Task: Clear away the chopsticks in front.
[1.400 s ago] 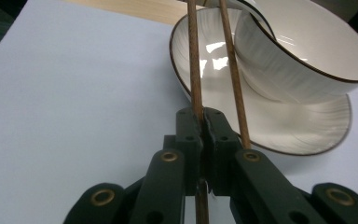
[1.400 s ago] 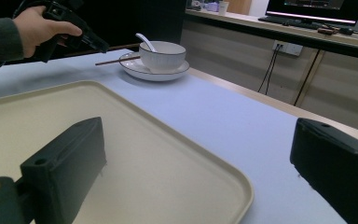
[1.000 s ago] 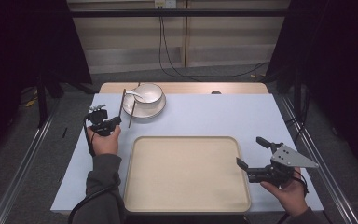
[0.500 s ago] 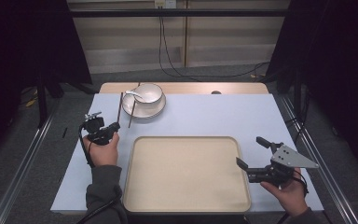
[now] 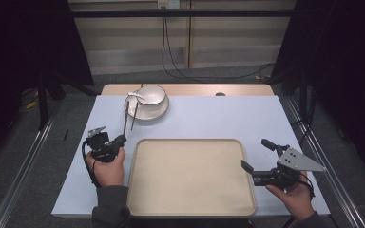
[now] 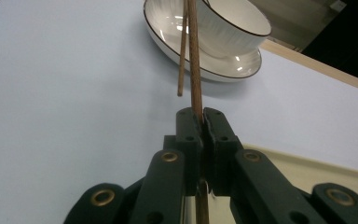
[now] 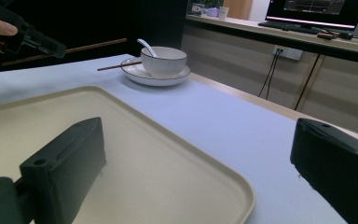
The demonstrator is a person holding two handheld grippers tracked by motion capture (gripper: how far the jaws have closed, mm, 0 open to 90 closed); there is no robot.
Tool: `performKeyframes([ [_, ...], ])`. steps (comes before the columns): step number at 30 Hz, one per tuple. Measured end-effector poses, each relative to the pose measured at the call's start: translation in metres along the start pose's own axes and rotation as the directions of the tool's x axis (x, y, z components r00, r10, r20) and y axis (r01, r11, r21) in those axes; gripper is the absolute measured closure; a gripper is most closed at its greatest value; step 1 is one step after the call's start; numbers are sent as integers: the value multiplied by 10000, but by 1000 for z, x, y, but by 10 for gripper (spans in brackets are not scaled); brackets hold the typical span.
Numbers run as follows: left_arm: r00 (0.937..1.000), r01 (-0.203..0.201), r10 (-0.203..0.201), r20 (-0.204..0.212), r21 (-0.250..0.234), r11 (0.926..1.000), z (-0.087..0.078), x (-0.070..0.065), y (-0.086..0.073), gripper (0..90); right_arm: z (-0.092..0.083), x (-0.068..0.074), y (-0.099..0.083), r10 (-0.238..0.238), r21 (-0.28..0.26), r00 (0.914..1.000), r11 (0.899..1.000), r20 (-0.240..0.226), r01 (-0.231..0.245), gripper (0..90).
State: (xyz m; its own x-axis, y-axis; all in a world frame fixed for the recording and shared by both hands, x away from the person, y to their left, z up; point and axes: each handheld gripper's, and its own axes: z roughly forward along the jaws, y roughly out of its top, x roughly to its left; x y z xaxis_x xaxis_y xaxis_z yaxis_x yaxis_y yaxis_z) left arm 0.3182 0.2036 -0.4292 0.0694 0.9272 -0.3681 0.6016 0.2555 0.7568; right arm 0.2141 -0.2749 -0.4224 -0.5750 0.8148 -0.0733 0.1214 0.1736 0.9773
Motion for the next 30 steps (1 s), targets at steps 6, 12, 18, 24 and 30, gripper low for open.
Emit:
performKeyframes([
  [6,9997,-46,46,221,-18,10000,-11,-6,-10,857,0,0,0,-2,-4,10000,10000,-11,2,27],
  [12,9986,-123,121,515,43,9999,-20,-13,-25,856,0,0,0,-11,8,10000,10000,-13,11,27],
  [18,9973,-124,110,727,196,9997,-28,-18,-42,857,-1,0,0,33,-137,10000,9999,-49,-34,27],
  [24,9957,-324,303,880,227,9992,-36,-24,-54,856,-1,-1,1,171,-150,9999,9997,-26,-171,27],
  [30,9938,-394,329,1064,601,9974,-41,-29,-68,856,-2,-1,1,177,-184,9998,9997,31,-177,28],
])
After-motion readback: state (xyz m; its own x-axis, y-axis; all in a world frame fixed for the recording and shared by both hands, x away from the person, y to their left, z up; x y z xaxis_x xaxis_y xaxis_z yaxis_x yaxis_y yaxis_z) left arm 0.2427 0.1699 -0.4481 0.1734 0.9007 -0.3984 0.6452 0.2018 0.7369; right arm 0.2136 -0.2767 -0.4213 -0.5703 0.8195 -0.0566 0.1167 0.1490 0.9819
